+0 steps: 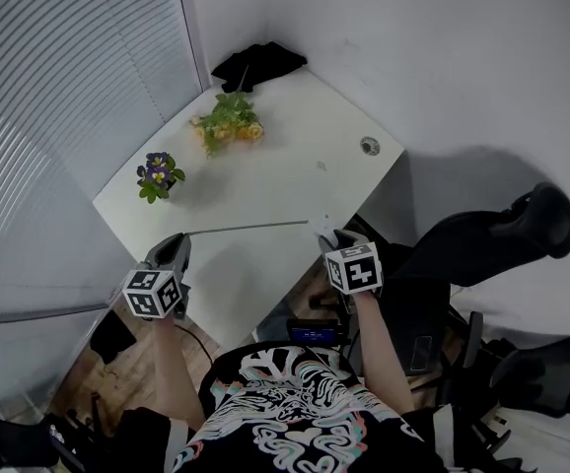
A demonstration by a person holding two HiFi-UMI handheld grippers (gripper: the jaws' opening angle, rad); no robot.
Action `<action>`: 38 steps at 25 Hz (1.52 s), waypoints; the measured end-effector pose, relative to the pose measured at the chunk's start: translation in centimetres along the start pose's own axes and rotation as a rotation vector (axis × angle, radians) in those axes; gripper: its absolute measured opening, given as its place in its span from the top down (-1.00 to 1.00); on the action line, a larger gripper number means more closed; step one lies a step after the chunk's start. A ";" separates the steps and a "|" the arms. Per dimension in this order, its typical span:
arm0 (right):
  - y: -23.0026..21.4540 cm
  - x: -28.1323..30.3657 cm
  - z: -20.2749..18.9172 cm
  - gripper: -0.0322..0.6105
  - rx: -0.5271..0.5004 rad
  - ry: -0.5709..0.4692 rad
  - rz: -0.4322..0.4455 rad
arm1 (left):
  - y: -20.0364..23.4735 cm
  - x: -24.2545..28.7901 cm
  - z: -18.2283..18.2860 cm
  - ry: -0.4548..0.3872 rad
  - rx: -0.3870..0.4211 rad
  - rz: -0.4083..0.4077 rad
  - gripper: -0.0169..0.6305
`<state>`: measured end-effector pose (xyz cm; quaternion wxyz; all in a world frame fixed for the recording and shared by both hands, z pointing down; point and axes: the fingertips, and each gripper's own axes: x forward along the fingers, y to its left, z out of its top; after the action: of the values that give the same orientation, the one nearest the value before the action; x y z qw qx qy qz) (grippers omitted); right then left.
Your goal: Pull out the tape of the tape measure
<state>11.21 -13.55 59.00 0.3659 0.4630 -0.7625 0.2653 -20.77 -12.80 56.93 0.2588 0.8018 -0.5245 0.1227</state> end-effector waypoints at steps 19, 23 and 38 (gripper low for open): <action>-0.2 2.7 -0.1 0.47 0.004 0.043 0.014 | 1.2 2.3 -1.7 0.059 -0.028 0.008 0.85; -0.2 3.4 -0.1 0.47 0.000 0.053 0.015 | 1.7 2.6 -2.1 0.069 -0.035 0.010 0.85; 0.2 5.5 -0.7 0.47 -0.035 0.061 0.009 | 2.9 3.6 -3.8 0.117 -0.056 0.032 0.85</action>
<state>9.55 -15.79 63.83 0.3956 0.4447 -0.7576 0.2678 -21.55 -14.44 62.63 0.3095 0.7770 -0.5246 0.1590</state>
